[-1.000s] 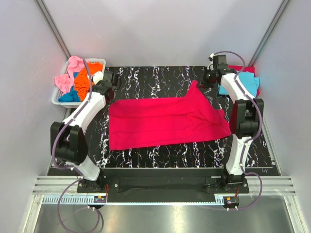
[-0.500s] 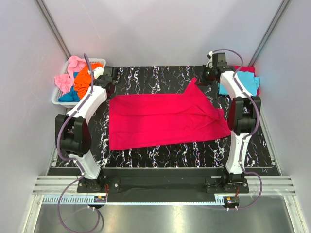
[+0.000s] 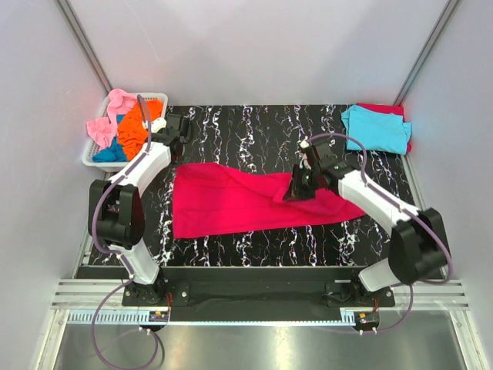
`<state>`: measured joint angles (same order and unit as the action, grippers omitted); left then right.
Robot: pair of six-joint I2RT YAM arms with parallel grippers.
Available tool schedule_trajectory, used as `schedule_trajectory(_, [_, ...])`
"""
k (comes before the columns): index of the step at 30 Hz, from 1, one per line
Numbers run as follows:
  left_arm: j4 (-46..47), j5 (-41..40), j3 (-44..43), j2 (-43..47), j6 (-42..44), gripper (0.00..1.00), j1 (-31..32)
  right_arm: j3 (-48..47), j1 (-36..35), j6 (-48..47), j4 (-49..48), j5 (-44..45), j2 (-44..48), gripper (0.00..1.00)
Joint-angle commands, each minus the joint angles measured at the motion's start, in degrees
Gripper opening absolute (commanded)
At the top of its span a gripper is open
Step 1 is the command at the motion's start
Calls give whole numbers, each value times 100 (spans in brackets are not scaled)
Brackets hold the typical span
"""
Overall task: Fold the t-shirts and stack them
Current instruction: Fold the tshirt
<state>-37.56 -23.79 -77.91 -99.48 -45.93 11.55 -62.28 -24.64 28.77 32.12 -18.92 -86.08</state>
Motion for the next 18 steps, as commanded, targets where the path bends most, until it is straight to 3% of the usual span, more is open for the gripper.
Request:
schedule_trajectory(1, [179, 15, 39, 263, -47, 0, -30, 409, -216, 594, 100, 440, 644, 22])
schedule_trajectory(5, [205, 59, 48, 280, -100, 0, -30, 524, -260, 542, 505, 1257, 1067, 34])
schedule_trajectory(9, [205, 112, 39, 324, -109, 0, -21, 121, -269, 418, 909, 2074, 787, 37])
schedule_trajectory(14, [205, 103, 109, 429, -56, 0, -21, 76, -260, 252, 743, 2147, 172, 39])
schedule_trajectory(18, [232, 173, 241, 509, -65, 0, -21, -21, -260, -196, 280, 1718, -373, 48])
